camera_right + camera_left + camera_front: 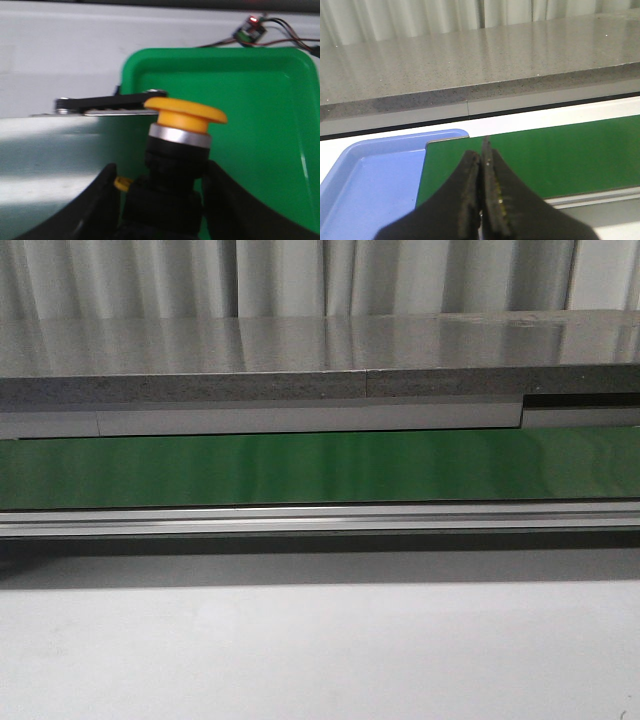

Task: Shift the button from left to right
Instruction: 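Lift the button with the right gripper and move it over the green tray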

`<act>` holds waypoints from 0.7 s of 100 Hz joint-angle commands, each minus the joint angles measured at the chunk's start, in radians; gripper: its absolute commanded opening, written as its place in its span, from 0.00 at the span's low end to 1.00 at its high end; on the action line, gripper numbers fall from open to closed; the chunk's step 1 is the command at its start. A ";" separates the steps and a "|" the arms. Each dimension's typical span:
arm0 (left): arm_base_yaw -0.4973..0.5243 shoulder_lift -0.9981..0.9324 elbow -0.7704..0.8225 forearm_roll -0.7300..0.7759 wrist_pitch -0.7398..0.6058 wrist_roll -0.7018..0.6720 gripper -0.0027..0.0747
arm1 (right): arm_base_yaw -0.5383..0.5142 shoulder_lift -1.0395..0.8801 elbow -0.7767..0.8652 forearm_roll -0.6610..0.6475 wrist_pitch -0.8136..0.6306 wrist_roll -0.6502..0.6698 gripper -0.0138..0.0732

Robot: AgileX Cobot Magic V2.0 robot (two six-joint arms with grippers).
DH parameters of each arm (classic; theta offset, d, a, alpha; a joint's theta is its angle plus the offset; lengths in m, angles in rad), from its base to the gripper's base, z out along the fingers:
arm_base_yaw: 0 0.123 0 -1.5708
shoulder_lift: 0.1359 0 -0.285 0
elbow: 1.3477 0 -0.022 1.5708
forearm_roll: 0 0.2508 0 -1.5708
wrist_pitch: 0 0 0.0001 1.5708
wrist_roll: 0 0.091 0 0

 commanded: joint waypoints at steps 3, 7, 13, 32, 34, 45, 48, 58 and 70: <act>-0.008 0.006 -0.029 -0.005 -0.075 -0.001 0.01 | -0.082 0.000 -0.036 -0.020 -0.068 -0.014 0.48; -0.008 0.006 -0.029 -0.005 -0.075 -0.001 0.01 | -0.105 0.018 -0.036 -0.020 -0.071 -0.014 0.48; -0.008 0.006 -0.029 -0.005 -0.075 -0.001 0.01 | -0.131 0.050 -0.036 -0.020 -0.075 -0.014 0.48; -0.008 0.006 -0.029 -0.005 -0.075 -0.001 0.01 | -0.156 0.157 -0.036 -0.021 -0.086 -0.014 0.48; -0.008 0.006 -0.029 -0.005 -0.075 -0.001 0.01 | -0.156 0.169 -0.036 -0.021 -0.086 -0.014 0.48; -0.008 0.006 -0.029 -0.005 -0.075 -0.001 0.01 | -0.156 0.222 -0.036 -0.021 -0.096 -0.014 0.48; -0.008 0.006 -0.029 -0.005 -0.075 -0.001 0.01 | -0.156 0.234 -0.036 -0.021 -0.097 -0.014 0.48; -0.008 0.006 -0.029 -0.005 -0.075 -0.001 0.01 | -0.156 0.265 -0.036 -0.021 -0.098 -0.014 0.48; -0.008 0.006 -0.029 -0.005 -0.075 -0.001 0.01 | -0.156 0.283 -0.036 -0.021 -0.108 -0.014 0.48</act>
